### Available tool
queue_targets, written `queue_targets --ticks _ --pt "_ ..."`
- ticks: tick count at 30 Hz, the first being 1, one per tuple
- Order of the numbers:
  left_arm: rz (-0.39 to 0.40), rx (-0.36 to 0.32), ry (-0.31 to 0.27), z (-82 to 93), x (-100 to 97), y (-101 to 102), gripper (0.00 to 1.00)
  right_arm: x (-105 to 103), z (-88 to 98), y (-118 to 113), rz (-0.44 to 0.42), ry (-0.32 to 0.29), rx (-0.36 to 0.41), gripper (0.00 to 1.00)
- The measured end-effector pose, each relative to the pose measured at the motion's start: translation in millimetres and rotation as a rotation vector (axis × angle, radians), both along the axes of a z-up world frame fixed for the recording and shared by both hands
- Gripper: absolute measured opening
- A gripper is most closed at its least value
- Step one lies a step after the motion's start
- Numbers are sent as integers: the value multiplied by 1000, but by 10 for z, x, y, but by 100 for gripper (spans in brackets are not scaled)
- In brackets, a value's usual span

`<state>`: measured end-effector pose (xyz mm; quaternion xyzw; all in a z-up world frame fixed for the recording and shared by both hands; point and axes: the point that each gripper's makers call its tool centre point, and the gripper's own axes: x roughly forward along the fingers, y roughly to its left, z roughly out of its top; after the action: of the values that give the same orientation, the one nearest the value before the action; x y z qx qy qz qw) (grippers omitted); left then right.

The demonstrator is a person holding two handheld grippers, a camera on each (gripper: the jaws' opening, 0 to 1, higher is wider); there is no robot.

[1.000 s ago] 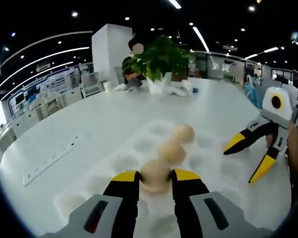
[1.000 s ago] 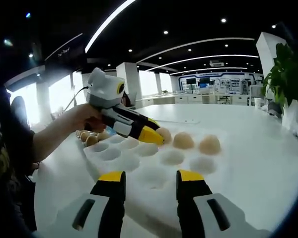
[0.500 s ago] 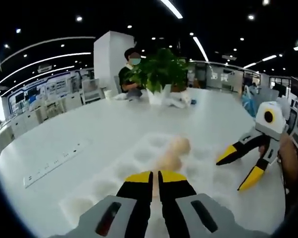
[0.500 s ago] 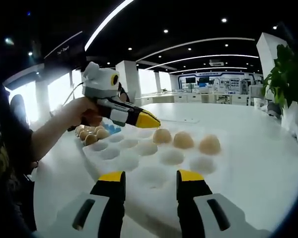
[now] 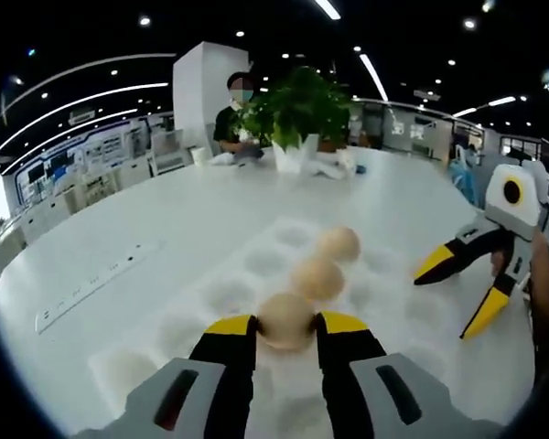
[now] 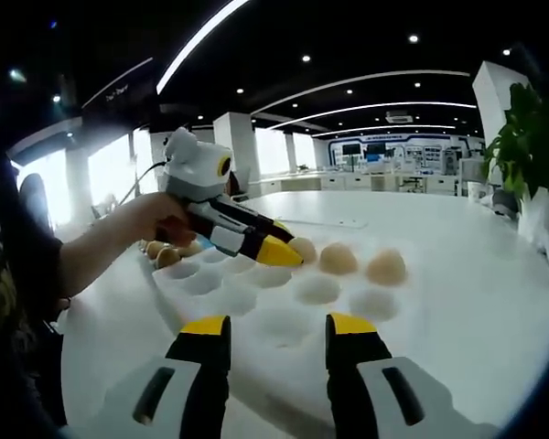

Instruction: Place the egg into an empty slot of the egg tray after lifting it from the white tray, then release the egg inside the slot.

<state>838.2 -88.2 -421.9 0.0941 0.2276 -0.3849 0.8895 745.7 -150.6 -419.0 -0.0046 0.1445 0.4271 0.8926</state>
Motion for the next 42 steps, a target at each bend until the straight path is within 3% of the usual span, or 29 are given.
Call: queue_targets --ticks 8,13,25,42 --pt "-6 19 -7 9 -1 47 26 -1 0 -5 4 0 3 43" --pt "3 -8 -27 145 53 68 26 -8 -1 -12 2 2 -1 43" --pt "12 -21 -51 276 13 159 25 -4 -2 -3 -4 3 -19 44" --pt "13 -24 -62 307 -61 244 25 -35 -7 -15 -35 22 -44 45"
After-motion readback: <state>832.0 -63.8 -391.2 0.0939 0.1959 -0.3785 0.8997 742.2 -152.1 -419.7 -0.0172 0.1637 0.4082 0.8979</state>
